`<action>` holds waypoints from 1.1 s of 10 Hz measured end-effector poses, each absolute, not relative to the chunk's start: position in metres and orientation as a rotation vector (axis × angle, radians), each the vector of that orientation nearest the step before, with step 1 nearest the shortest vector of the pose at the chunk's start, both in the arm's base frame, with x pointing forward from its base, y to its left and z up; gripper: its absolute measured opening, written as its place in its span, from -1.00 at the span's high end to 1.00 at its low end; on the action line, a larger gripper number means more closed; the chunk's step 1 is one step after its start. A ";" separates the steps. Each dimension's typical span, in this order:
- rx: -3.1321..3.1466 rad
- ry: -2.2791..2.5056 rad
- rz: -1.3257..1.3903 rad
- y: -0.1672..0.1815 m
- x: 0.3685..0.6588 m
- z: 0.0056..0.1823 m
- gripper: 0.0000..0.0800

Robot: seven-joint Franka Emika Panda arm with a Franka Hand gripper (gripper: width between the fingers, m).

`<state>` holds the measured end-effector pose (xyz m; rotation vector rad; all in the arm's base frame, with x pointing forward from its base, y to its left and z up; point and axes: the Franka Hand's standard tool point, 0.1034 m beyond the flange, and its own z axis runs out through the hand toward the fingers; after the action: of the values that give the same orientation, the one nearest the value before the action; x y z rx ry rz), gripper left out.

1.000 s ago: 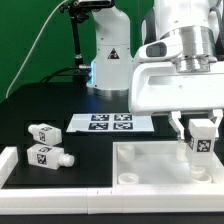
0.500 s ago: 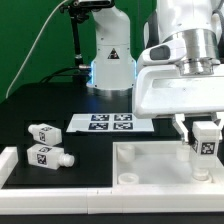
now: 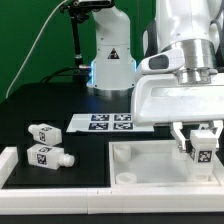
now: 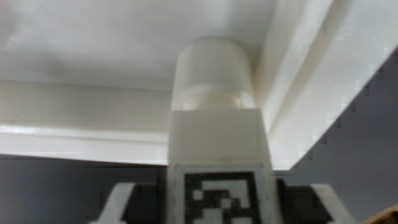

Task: Assemble one leg

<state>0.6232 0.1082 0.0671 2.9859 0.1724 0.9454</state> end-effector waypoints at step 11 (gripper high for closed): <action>3.152 0.136 0.399 0.114 0.635 0.093 -0.62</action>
Offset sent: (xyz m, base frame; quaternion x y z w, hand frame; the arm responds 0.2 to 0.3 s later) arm 0.0000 0.0000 0.0000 0.0000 0.0000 0.0000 1.0000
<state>0.6353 0.1139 0.0929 3.1516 0.1365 0.3991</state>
